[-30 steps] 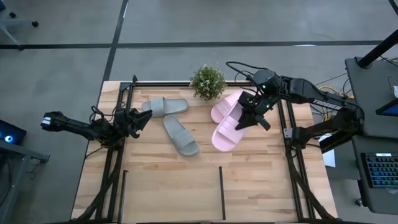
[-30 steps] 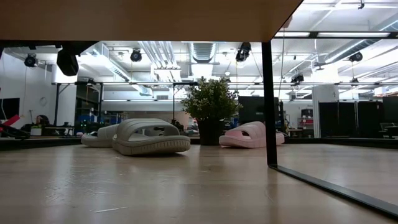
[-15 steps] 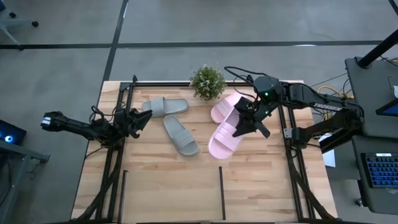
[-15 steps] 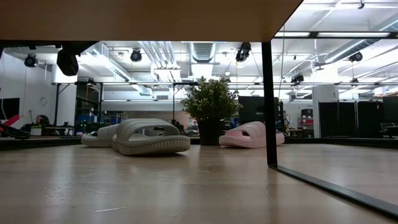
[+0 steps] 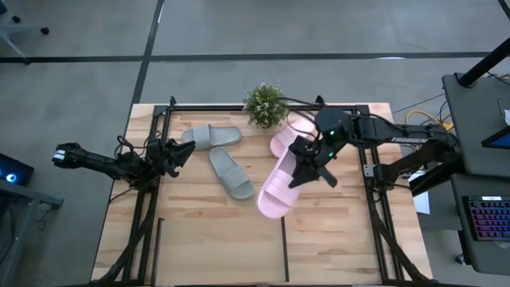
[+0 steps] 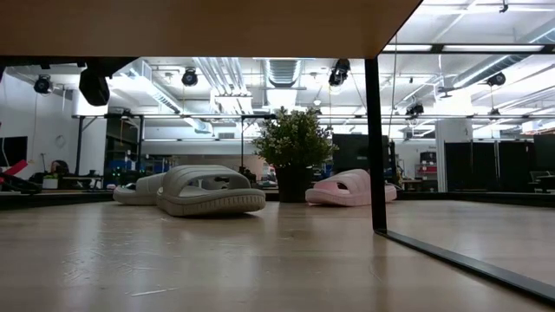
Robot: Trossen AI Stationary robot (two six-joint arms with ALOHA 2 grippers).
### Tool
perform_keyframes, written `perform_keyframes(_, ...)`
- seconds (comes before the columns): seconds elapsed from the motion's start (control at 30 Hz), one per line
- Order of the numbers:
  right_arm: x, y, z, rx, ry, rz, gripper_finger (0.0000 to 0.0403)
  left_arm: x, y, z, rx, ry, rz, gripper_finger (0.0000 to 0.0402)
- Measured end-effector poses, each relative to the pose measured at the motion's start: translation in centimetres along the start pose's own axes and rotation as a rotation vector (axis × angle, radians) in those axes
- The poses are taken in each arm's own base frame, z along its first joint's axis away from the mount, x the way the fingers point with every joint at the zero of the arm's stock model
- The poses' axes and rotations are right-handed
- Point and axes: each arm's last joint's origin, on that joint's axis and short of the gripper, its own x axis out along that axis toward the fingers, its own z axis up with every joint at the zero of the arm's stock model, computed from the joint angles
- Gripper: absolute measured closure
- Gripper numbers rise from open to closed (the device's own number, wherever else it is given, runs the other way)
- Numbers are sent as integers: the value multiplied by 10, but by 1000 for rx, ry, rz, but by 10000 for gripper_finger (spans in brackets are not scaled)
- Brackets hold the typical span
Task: Pick and place slides into the shelf
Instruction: Put the bottom pink slipper on the shelf
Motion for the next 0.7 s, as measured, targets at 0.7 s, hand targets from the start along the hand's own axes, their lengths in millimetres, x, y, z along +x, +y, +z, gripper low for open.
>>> perform_keyframes(0.7, 70, 19, 33, -51, 105, 105, 394, 0, 0, 0, -3, 2, -8, 278)
